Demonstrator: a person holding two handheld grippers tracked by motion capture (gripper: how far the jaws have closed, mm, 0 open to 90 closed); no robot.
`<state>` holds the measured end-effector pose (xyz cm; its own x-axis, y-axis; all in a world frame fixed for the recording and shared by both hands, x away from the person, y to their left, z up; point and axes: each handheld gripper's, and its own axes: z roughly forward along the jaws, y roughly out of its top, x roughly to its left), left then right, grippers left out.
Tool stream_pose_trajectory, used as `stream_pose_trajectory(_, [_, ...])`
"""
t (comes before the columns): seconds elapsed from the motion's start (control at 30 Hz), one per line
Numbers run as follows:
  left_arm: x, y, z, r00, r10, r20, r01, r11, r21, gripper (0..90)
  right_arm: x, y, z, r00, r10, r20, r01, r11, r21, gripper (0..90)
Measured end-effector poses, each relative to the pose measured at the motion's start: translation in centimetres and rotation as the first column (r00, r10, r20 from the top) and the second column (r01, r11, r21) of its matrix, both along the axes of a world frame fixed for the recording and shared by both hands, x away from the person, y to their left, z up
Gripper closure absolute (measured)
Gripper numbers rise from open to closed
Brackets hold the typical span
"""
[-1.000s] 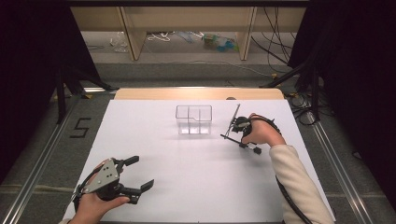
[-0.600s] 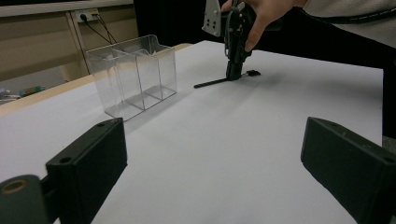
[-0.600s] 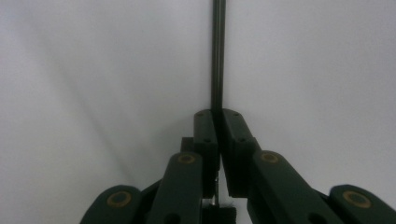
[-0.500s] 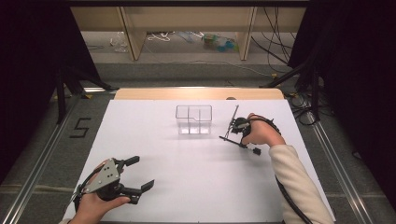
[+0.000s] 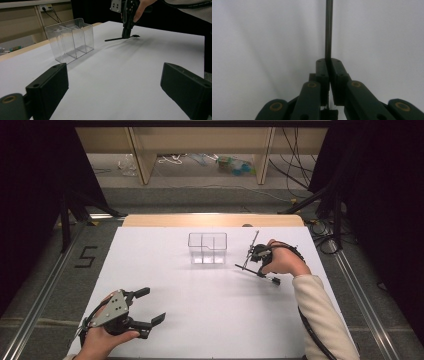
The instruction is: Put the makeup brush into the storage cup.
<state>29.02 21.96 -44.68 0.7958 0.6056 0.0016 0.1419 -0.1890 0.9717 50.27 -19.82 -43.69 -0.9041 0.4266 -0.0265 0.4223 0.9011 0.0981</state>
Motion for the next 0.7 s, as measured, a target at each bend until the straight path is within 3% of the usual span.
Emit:
stream_pose_trajectory(0.3, [0.0,0.0,0.0,1.0000,-0.002,-0.003,0.002,1.0000,0.003,7.9,-0.7,0.4,0.8,0.9985,0.045,-0.030,-0.045,0.9989,-0.010,86.2])
stream_pose_trajectory(0.33, [0.0,0.0,0.0,1.0000,-0.001,-0.003,0.001,1.0000,0.002,7.9,-0.6,0.4,0.8,0.9962,0.085,-0.018,-0.085,0.9964,-0.005,86.2])
stream_pose_trajectory(0.4, [0.0,0.0,0.0,1.0000,-0.006,-0.001,0.006,1.0000,0.004,7.9,-1.0,0.8,1.0,0.9968,0.075,-0.029,-0.075,0.9971,-0.010,86.2])
stream_pose_trajectory(0.47, [0.0,-0.1,-0.1,1.0000,-0.002,-0.006,0.002,1.0000,0.004,7.9,-1.0,0.9,1.1,0.9930,0.117,-0.016,-0.118,0.9930,-0.011,86.2])
stream_pose_trajectory(0.6, [0.1,-0.1,-0.1,0.9999,-0.010,-0.002,0.010,0.9999,0.001,7.9,-1.5,1.5,1.4,0.9929,0.116,-0.028,-0.116,0.9930,-0.019,86.2])
stream_pose_trajectory(0.7, [0.1,-0.1,-0.1,1.0000,-0.009,-0.003,0.009,1.0000,0.004,8.0,-1.7,1.8,1.6,0.9880,0.151,-0.030,-0.152,0.9880,-0.027,86.2])
